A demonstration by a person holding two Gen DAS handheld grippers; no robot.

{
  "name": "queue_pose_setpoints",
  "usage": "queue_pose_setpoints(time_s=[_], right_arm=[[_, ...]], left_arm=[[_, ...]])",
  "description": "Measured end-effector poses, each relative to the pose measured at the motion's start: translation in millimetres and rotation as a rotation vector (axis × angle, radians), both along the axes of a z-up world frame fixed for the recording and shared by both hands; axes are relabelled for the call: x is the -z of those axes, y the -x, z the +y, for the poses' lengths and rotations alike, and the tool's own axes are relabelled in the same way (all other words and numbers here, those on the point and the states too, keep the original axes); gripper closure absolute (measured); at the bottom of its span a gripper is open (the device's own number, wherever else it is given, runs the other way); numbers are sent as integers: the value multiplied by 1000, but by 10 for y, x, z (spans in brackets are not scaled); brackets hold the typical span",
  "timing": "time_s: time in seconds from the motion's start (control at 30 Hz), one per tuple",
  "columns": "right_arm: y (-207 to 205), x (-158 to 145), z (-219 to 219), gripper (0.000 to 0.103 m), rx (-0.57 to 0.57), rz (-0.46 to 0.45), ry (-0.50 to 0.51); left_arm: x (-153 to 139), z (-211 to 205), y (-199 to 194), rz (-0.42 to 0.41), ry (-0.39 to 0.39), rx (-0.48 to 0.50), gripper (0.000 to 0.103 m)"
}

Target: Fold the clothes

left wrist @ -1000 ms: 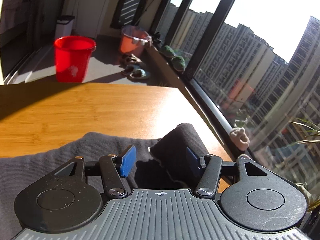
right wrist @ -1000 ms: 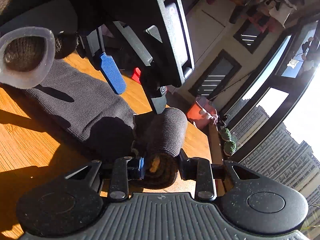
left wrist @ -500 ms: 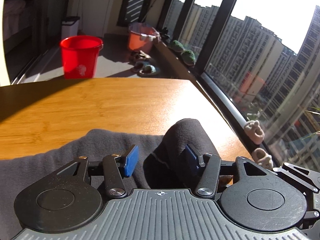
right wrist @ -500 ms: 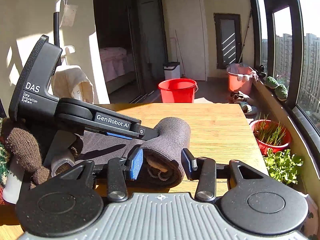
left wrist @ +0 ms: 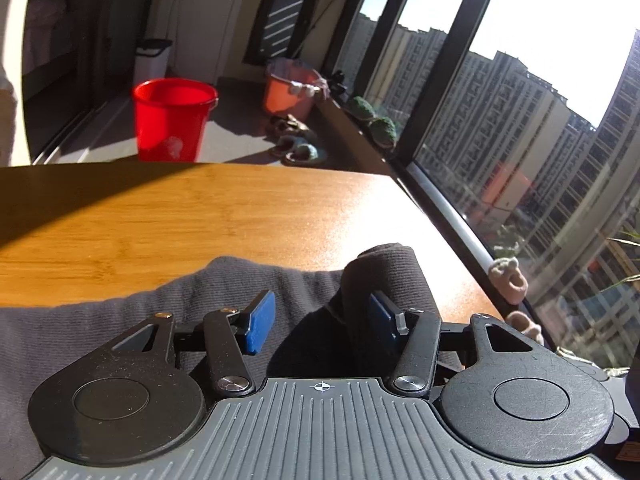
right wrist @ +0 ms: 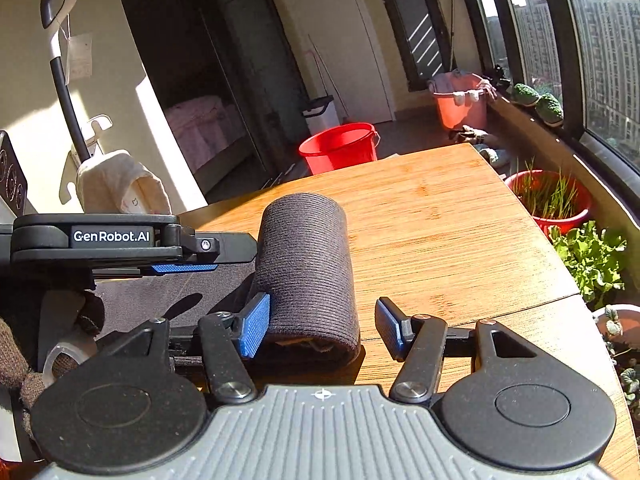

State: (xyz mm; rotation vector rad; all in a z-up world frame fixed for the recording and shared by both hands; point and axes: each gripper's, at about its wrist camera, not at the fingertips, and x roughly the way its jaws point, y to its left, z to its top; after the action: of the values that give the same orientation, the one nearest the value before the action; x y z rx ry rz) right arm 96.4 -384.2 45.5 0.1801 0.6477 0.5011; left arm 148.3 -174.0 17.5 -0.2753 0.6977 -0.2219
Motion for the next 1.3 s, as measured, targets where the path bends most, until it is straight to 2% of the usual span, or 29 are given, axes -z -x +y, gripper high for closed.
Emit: queue_pose_setpoints(time_s=[0.1, 0.23, 0.27, 0.4, 0.5, 0.57, 0.7, 0.83, 0.93, 1.0, 1.07, 1.1, 1.17, 1.3], right_arm=[[45, 6, 62, 45, 5, -20, 15], [91, 30, 78, 43, 32, -43, 1], [92, 30, 74, 43, 36, -40, -8], [58, 43, 68, 39, 66, -2, -81], [20, 78, 92, 39, 71, 41, -122], [53, 66, 192, 44, 61, 14, -66], [228, -14, 556, 47, 29, -136, 177], [389, -27, 951, 47, -15, -279, 416], [488, -18, 1177, 47, -51, -356, 540], [538, -9, 1257, 47, -78, -383, 572], [551, -12, 1249, 46, -102, -375, 553], [550, -19, 1196, 42, -117, -361, 512], [539, -43, 1082, 42, -140, -322, 430], [408, -98, 730, 42, -150, -146, 184]], left_arm=[[65, -68, -20, 2, -21, 3, 45], [153, -79, -48, 5, -37, -14, 30], [169, -32, -54, 11, -24, -15, 29], [225, 46, -41, 28, -41, -35, 30], [251, 51, 12, 17, -83, -29, 36], [242, 44, 45, 12, -100, -26, 41], [101, 125, 95, 8, -36, -40, 42], [-205, 182, 190, -67, 4, -48, 33], [-305, 123, 190, -84, -36, -29, 29], [-262, 73, 158, -68, -76, -22, 29], [-152, 70, 124, -45, -94, -25, 27], [-90, 87, 112, -35, -94, -29, 25], [-49, 171, 110, -26, -70, -36, 23], [-51, 265, 141, -33, -93, -51, 23]])
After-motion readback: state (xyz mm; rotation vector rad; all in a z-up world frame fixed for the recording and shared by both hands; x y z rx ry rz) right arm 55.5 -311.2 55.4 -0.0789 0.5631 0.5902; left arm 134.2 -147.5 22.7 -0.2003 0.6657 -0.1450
